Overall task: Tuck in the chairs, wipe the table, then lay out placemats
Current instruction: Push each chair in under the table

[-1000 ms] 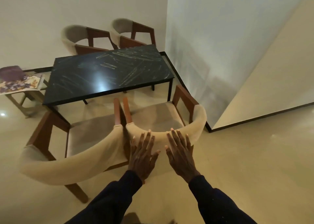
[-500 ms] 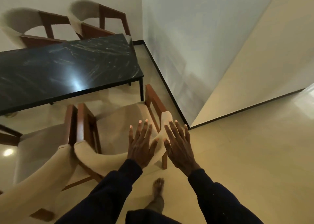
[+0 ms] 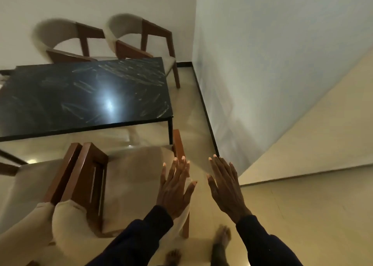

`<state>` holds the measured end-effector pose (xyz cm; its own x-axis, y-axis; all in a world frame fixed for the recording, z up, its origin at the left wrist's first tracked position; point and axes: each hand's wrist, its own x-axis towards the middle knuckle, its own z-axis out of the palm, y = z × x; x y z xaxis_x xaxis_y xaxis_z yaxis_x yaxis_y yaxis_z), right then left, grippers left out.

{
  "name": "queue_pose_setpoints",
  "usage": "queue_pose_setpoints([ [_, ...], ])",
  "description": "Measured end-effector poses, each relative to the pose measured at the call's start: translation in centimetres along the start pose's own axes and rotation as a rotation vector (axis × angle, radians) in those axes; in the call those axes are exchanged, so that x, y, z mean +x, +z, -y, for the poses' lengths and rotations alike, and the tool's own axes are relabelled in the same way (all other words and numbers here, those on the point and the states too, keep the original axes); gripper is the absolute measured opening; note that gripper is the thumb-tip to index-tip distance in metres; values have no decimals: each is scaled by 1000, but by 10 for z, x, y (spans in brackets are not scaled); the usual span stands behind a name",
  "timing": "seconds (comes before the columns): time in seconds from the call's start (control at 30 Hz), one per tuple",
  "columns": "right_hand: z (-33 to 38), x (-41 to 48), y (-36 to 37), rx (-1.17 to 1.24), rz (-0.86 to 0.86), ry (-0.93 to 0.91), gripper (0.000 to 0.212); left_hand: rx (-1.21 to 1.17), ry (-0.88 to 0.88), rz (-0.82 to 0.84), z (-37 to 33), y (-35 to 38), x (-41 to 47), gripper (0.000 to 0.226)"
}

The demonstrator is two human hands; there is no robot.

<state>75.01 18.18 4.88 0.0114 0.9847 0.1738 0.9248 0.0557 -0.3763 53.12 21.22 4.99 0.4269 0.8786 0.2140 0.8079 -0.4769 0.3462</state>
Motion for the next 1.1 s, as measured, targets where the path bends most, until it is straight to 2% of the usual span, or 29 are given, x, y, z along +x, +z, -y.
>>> queue_pose_setpoints([
  [0.33, -69, 144, -13, -31, 53, -374, 57, 124, -245, -103, -28, 26, 103, 68],
  [0.6, -80, 233, -11, 28, 84, -513, 54, 136, -432, -96, -22, 33, 154, 69],
  [0.83, -70, 326, 13, 53, 144, -604, 56, 133, -545, -94, 31, 43, 209, 70],
  [0.97, -59, 383, 31, 35, 195, -644, 56, 213, -554, -124, 71, 47, 253, 69],
  [1.1, -41, 441, 41, 36, 225, -702, 57, 191, -582, -190, 102, 37, 290, 71],
])
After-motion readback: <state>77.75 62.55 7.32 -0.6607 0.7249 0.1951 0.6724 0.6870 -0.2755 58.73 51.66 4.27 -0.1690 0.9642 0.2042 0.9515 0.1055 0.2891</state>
